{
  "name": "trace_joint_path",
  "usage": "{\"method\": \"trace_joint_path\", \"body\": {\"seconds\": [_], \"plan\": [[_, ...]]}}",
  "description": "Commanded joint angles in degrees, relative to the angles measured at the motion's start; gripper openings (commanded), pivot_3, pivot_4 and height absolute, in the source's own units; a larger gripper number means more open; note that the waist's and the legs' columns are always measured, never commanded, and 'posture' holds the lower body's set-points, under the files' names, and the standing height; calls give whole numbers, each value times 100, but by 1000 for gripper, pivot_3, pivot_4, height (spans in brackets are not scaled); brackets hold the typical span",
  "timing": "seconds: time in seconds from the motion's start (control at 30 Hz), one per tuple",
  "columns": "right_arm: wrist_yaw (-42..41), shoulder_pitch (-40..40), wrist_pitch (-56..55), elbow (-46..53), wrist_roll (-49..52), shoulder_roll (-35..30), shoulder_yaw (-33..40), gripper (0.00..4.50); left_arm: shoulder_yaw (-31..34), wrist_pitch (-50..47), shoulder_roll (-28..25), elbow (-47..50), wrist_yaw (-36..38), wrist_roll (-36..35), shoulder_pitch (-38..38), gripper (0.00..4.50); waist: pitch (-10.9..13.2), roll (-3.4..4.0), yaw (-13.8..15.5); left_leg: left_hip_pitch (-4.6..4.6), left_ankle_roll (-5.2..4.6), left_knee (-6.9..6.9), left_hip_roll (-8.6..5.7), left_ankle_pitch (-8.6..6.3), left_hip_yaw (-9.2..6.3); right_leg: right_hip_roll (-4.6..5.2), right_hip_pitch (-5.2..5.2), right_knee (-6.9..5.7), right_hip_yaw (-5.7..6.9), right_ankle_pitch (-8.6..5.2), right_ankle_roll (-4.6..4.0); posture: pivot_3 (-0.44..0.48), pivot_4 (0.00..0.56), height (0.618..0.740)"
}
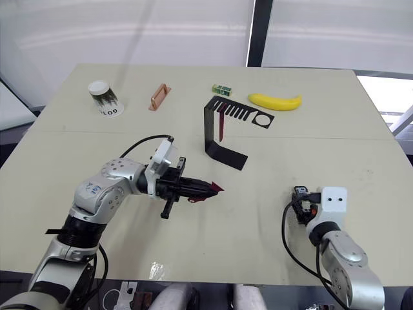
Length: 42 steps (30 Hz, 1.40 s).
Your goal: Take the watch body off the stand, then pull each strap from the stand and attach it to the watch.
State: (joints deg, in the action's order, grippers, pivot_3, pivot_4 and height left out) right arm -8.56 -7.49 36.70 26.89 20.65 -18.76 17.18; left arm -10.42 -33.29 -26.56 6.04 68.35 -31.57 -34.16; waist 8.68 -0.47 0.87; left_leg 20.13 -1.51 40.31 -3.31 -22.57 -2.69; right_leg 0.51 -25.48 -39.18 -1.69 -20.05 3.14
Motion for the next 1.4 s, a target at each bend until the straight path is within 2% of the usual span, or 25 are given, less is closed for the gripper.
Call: {"method": "trace_joint_path", "body": {"seconds": [0.03, 0.6, 0.7, 0.77, 1.2, 1.3, 1.4], "plan": [[99, -19, 112, -4, -33, 56, 39, 2224, 74, 30, 32, 111, -24, -73, -75, 0, 0, 0, -15, 0, 0, 0, 0, 0, 0, 0, 0, 0, 0, 0, 0, 0, 150, 740], [142, 262, 309, -32, 5, 242, 53, 2224, 97, 52, 66, 97, -69, -47, -85, 0, -1, 0, -106, -3, 1, 8, 0, 0, 0, 0, 0, -19, 0, 0, 0, 0, 150, 740], [130, 257, 287, -36, -50, 222, 15, 2986, 105, 43, 56, 113, -85, -55, -78, 0, -1, 0, -104, -3, 1, 9, 0, 0, 0, 0, 0, -24, 0, 0, 0, 0, 150, 740], [159, 284, 278, -67, -63, 230, 9, 3856, 106, 44, 49, 125, -91, -59, -69, 0, -1, 0, -101, -3, 1, 10, -1, 0, 0, 1, 0, -24, 0, 0, 0, 0, 150, 740], [109, 384, 262, -229, -98, 179, 30, 3856, 115, 50, 47, 133, -99, -61, -79, 0, -1, 0, -101, -2, 1, 15, -2, 0, 0, 1, -1, -24, -1, 0, 0, 0, 150, 740], [83, 374, 244, -275, -107, 143, 18, 2999, 113, 56, 53, 121, -97, -59, -86, 0, -1, 0, -100, -2, 1, 15, -2, 0, 0, 1, -1, -24, -1, 0, 0, 0, 150, 740], [87, 415, 227, -347, -129, 130, 9, 1543, 113, 68, 61, 99, -96, -53, -99, 0, -1, 0, -110, -2, 1, 15, -2, 0, 0, 0, -1, -25, -1, 0, 0, 0, 150, 740]]}}
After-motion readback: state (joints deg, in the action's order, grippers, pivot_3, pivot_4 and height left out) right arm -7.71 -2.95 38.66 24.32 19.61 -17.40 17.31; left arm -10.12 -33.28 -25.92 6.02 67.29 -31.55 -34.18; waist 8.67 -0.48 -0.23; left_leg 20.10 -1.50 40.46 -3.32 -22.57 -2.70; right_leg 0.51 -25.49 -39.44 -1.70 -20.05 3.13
